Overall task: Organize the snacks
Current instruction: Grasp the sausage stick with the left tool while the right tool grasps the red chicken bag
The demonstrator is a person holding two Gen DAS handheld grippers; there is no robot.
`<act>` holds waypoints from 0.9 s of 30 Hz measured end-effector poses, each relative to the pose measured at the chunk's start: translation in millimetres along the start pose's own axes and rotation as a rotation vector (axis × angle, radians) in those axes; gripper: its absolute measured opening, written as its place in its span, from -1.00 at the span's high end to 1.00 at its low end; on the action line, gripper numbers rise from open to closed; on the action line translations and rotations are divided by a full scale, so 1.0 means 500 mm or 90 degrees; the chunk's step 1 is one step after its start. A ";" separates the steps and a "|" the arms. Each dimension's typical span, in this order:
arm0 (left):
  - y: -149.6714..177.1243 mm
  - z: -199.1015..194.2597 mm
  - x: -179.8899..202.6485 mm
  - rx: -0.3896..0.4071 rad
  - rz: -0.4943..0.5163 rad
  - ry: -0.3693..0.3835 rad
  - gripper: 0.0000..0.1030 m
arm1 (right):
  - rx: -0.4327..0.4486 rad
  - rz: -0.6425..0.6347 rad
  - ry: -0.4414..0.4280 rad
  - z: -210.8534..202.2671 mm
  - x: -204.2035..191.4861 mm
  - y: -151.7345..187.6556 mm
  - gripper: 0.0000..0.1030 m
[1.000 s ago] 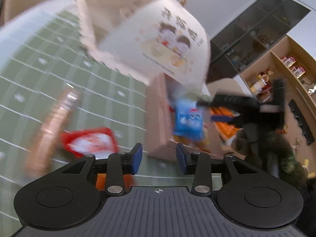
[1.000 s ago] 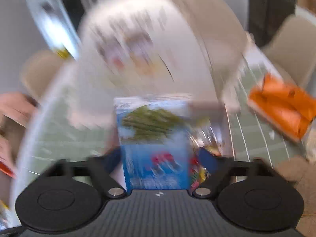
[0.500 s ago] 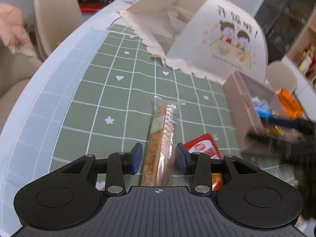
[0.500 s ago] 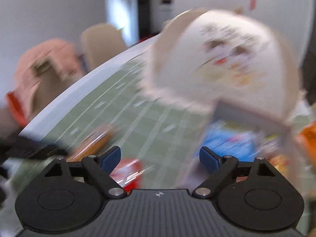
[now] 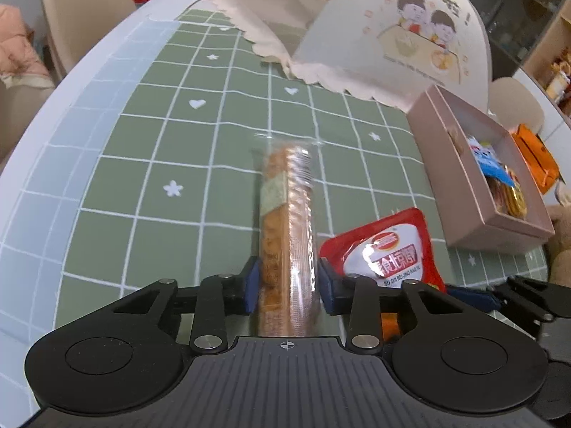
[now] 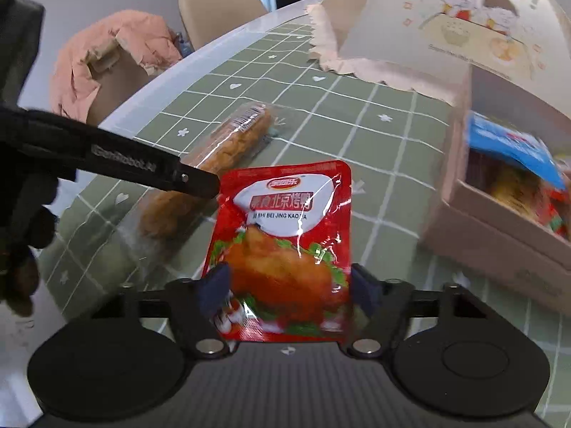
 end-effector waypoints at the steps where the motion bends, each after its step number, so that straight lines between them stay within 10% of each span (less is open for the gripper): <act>1: 0.007 -0.004 0.005 -0.002 -0.001 0.005 0.29 | -0.006 0.008 -0.003 -0.009 0.012 0.013 0.16; 9: 0.106 -0.030 0.074 -0.049 0.053 0.067 0.29 | -0.016 0.055 0.034 -0.087 0.076 0.114 0.43; 14: 0.148 -0.068 0.072 -0.053 0.040 0.063 0.31 | 0.025 0.066 0.078 -0.107 0.079 0.108 -0.51; 27: 0.159 -0.083 0.031 -0.042 -0.025 0.024 0.30 | 0.008 0.167 0.117 0.018 0.049 0.006 -0.73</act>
Point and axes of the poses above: each gripper's, at about its wrist camera, not at the fingertips, and z roughly the way its jaws point, x to its right, y to its underside, the point moved 1 cm from there along z, roughly the way its jaws point, and after that the axes turned 7 degrees about -z, right-handed, at the moved point
